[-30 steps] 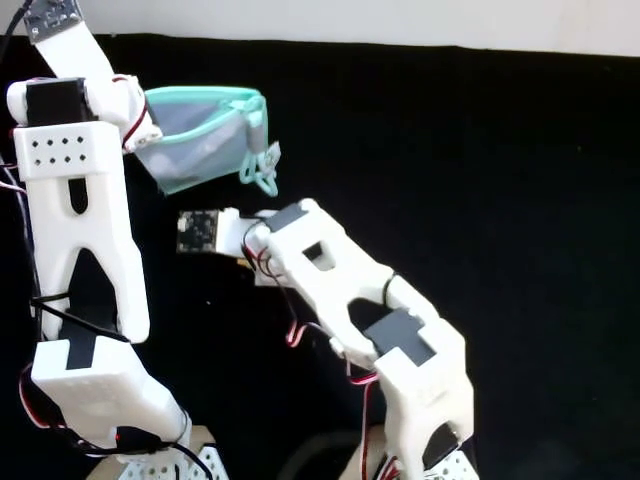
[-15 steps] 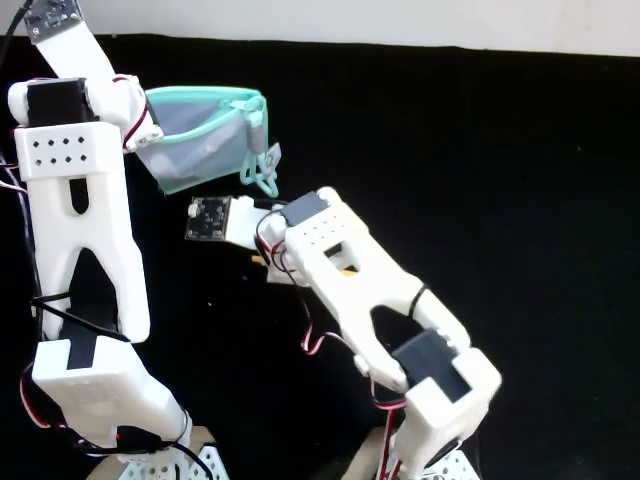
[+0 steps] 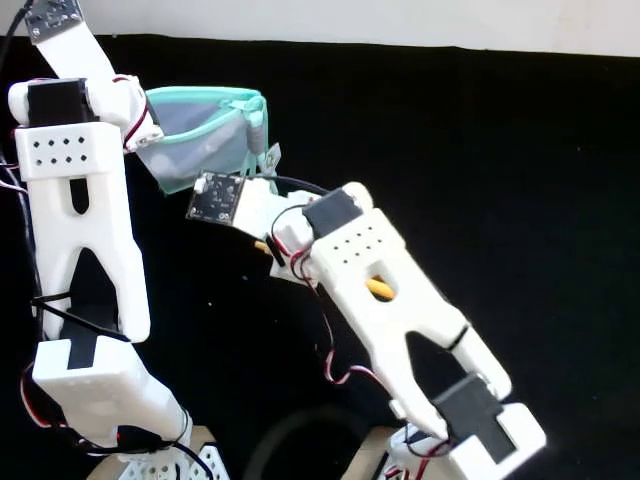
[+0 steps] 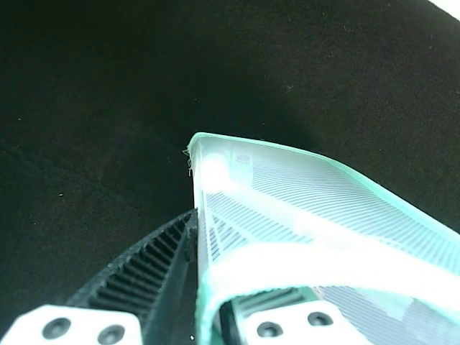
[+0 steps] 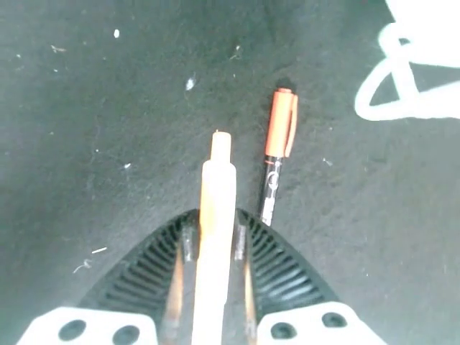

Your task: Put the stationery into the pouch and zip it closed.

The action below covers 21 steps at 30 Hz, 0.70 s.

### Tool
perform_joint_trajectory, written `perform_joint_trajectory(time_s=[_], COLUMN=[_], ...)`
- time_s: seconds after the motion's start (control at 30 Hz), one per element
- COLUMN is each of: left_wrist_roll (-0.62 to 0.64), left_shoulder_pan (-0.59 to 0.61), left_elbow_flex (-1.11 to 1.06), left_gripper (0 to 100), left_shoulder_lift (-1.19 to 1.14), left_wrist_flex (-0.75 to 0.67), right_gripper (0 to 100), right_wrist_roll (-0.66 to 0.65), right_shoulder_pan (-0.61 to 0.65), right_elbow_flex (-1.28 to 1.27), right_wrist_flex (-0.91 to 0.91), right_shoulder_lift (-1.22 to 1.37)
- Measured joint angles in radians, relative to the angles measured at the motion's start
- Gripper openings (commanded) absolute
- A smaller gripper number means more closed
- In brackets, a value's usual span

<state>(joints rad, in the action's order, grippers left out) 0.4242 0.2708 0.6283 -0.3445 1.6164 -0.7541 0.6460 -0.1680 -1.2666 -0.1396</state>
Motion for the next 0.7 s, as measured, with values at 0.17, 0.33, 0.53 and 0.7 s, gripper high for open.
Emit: perform_joint_trajectory(time_s=[0.17,0.33,0.53,0.7], left_wrist_roll=[0.000,0.000,0.000,0.000], left_shoulder_pan=[0.000,0.000,0.000,0.000], left_elbow_flex=[0.000,0.000,0.000,0.000], left_gripper=[1,1,1,1], left_shoulder_lift=[0.000,0.000,0.000,0.000], left_wrist_flex=[0.000,0.000,0.000,0.000], right_gripper=[0.8,0.8,0.8,0.8], right_wrist_roll=[0.055,0.141,0.287,0.410], right_shoulder_pan=[0.000,0.000,-0.002,-0.003], right_elbow_flex=[0.000,0.000,0.098,0.258], right_wrist_flex=[-0.006,-0.006,-0.006,-0.006], right_shoulder_lift=[-0.089,-0.149,-0.163,-0.163])
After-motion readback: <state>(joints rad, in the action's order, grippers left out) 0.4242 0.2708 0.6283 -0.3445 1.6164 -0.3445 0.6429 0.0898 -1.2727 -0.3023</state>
